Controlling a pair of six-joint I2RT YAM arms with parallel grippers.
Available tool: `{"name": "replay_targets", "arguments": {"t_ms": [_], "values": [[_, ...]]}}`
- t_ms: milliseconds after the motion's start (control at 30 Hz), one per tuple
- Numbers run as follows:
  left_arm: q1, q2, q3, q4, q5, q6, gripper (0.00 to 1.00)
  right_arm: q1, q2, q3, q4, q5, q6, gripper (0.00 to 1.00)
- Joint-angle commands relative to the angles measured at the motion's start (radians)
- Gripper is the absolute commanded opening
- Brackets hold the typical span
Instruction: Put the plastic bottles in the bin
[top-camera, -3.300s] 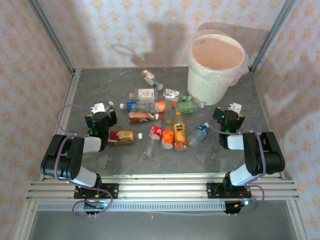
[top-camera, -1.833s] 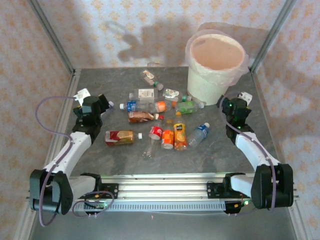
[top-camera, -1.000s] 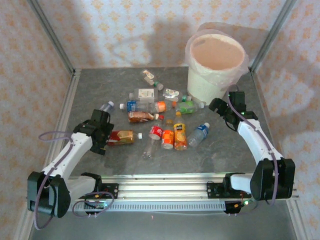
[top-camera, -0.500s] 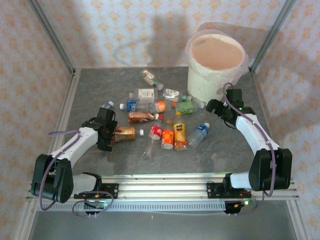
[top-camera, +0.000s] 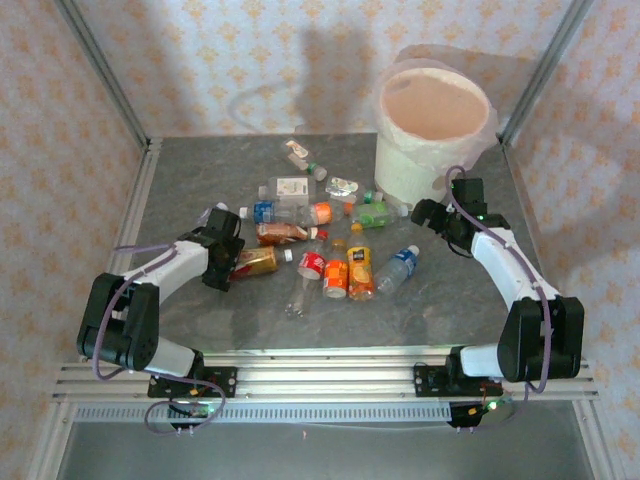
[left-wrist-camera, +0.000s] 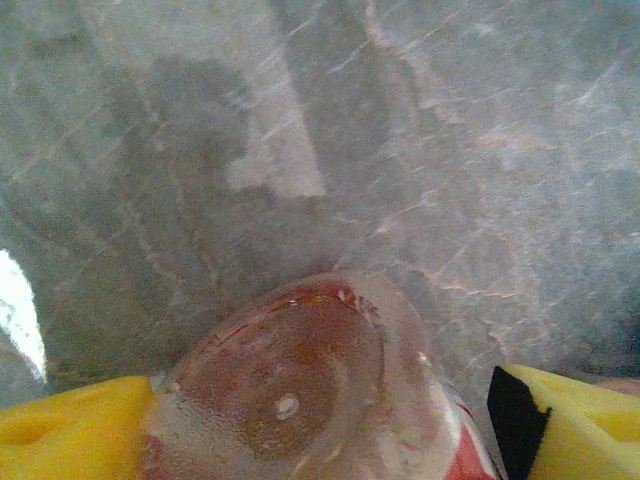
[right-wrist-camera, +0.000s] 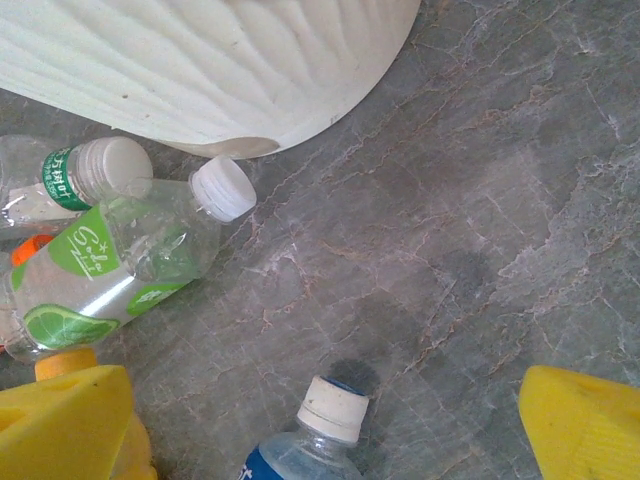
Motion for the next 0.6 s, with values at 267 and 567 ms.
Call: {"name": "replay_targets", "arguments": {"t_ms": [267, 567], "values": [[-0.004, -0.085, -0.02, 0.012, -0.116, 0.131, 0.61, 0.016, -0.093, -0.021, -0.001, -0.027, 0.015, 0.99], [-0.005, -0.242, 0.103, -0.092, -0.211, 0.366, 0.49, 0.055, -0.265, -0.107, 0.166, -0.184, -0.037, 0.99]]}}
